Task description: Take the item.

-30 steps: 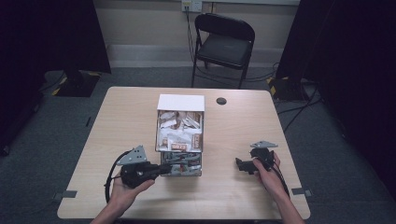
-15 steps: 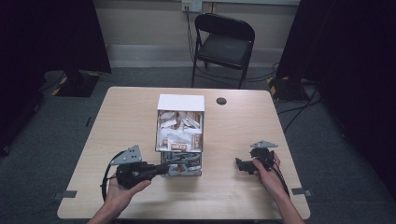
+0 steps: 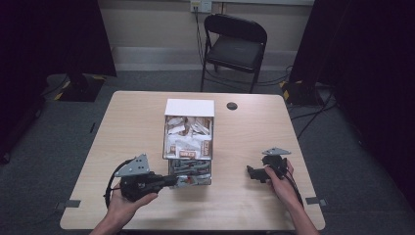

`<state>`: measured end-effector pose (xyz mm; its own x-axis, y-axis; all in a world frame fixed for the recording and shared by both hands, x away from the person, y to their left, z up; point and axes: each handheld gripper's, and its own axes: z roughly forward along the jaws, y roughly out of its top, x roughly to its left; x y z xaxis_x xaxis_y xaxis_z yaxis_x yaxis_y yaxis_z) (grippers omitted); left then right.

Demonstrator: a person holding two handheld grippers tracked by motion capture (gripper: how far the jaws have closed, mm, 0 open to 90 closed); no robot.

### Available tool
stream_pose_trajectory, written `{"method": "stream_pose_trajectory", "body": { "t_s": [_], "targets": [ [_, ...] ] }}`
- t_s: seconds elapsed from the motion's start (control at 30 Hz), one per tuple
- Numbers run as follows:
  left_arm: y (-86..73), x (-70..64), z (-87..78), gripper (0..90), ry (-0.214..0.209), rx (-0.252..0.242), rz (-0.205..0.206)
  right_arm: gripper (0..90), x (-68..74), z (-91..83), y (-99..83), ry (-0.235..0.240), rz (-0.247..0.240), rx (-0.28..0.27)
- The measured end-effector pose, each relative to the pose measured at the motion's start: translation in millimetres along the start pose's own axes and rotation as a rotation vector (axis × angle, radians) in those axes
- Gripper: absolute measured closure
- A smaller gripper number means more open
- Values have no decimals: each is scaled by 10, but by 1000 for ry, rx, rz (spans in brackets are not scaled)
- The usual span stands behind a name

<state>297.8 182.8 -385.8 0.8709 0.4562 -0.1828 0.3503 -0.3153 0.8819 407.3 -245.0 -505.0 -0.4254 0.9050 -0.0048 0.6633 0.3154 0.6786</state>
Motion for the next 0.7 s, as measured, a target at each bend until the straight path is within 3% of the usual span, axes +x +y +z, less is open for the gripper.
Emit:
{"method": "stream_pose_trajectory", "body": {
  "t_s": [0.2, 0.27, 0.33, 0.47, 0.53, 0.57, 0.7],
  "targets": [
    [-34, 60, -118, 900, 7, -46, -38, 0, 0, 0, 0, 0, 0, 0],
    [-40, 68, -149, 900, 25, -26, -21, 0, 0, 0, 0, 0, 0, 0],
    [-63, 88, -187, 900, 6, -39, -38, 0, 0, 0, 0, 0, 0, 0],
    [-85, 107, -240, 900, 24, -27, -37, 0, 0, 0, 0, 0, -1, 0],
    [-93, 129, -288, 900, 29, -43, -51, 0, -1, 0, 0, 0, -1, 0],
    [-89, 150, -338, 900, 59, -50, -64, 0, -1, 0, 0, 0, -1, 0],
    [-134, 194, -428, 900, 56, -73, -93, 0, -1, 0, 0, 1, -1, -1]
  ]
}}
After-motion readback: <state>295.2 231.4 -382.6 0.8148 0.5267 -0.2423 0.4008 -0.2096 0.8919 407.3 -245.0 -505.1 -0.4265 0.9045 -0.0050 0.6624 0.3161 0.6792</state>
